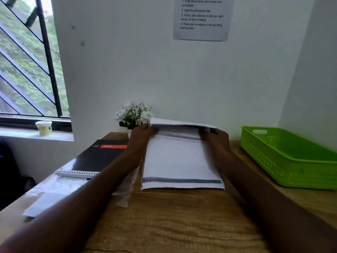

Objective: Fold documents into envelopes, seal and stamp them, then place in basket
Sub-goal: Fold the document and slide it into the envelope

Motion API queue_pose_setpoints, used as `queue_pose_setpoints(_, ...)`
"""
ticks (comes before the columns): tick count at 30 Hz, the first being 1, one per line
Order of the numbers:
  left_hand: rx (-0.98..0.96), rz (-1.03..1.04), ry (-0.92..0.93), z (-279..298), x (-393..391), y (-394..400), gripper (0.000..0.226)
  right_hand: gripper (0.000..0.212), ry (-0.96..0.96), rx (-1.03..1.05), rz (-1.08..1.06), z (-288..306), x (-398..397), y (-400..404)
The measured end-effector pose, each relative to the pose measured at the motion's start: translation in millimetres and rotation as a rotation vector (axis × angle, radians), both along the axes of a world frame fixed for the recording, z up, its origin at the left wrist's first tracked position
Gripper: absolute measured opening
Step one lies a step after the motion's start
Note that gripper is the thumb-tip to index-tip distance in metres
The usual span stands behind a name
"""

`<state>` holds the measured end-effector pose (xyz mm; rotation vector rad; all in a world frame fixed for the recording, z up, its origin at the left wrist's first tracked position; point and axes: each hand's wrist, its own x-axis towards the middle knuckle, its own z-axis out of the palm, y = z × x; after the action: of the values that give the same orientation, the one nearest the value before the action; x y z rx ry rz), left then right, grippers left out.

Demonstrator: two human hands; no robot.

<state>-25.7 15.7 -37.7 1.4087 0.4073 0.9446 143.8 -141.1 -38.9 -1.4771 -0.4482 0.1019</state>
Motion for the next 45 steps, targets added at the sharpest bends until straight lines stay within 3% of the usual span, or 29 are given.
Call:
queue_pose_setpoints(2, 0.036, -0.017, 0.003, -2, 2, 1, 0.013, 0.009, -0.007, -0.004, 0.042, -1, -1, -3)
queue_pose_setpoints(7, 0.132, 0.043, -0.009, -3, 5, 15, 0.028, 0.038, -0.165, 0.003, 0.019, -1, -5, 2)
queue_pose_setpoints(9, 0.178, 0.095, -0.052, -3, 3, 18, 0.038, 0.033, -0.206, 0.031, 0.035, -1, -4, 6)
queue_pose_setpoints(11, 0.205, 0.143, -0.086, -3, 0, 21, 0.032, 0.023, -0.169, 0.081, 0.048, -2, -4, 10)
queue_pose_setpoints(15, 0.075, 0.121, -0.102, -2, -1, 31, 0.01, 0.005, -0.127, 0.14, 0.086, -4, -7, 16)
queue_pose_setpoints(20, 0.122, 0.125, -0.12, 5, -1, 28, 0.025, 0.022, -0.007, 0.159, 0.089, 7, -13, 14)
queue_pose_setpoints(23, -0.03, 0.088, -0.148, 11, -6, 24, 0.018, 0.026, 0.146, 0.255, 0.151, 15, -19, 7)
queue_pose_setpoints(26, -0.189, -0.018, -0.155, 13, -12, 17, 0.013, 0.025, 0.181, 0.28, 0.15, 14, -19, 7)
queue_pose_setpoints(29, -0.234, -0.072, -0.206, 8, -12, 19, 0.026, 0.008, 0.042, 0.214, 0.053, 11, -14, 9)
queue_pose_setpoints(32, -0.234, -0.066, -0.208, 5, -9, 24, 0.022, 0.032, -0.104, 0.097, 0.019, 4, -9, 7)
queue_pose_setpoints(36, -0.146, -0.051, -0.095, 3, -6, 20, 0.022, 0.043, -0.104, 0.079, -0.026, 3, -6, 6)
queue_pose_setpoints(45, -0.078, 0.008, -0.056, -8, -1, 24, 0.015, 0.031, -0.116, 0.086, 0.046, 9, -2, 5)
